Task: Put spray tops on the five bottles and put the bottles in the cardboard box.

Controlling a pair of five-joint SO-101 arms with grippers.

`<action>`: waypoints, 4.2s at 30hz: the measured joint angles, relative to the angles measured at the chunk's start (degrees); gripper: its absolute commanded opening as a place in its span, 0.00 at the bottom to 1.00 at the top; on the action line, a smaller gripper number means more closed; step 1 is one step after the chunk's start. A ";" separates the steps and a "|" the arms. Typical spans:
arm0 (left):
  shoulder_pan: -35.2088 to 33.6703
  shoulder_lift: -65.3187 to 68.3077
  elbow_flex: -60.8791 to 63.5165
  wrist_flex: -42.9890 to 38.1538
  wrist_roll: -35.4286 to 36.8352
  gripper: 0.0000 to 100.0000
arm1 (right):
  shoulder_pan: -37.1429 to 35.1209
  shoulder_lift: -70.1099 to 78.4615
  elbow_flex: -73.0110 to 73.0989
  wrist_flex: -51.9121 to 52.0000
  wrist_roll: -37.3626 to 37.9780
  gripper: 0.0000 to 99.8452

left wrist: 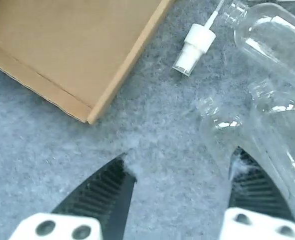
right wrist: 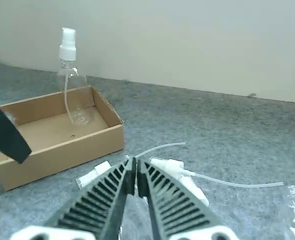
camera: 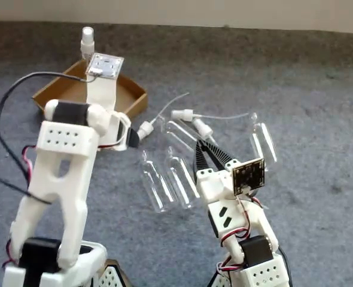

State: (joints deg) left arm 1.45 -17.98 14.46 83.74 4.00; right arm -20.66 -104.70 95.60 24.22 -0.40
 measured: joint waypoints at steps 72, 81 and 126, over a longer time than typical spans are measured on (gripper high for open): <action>12.31 44.40 -13.27 5.71 26.02 0.16 | 2.81 0.00 0.00 0.00 0.00 0.00; 2.46 44.48 -18.37 8.26 -3.87 0.16 | 2.81 0.00 0.00 0.00 0.00 0.00; -0.44 11.34 18.37 -16.97 -38.15 0.27 | 2.81 0.00 0.00 0.00 0.00 0.00</action>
State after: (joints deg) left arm 1.01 -6.64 32.84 66.77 -34.15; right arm -17.85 -104.70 95.60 24.22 -0.40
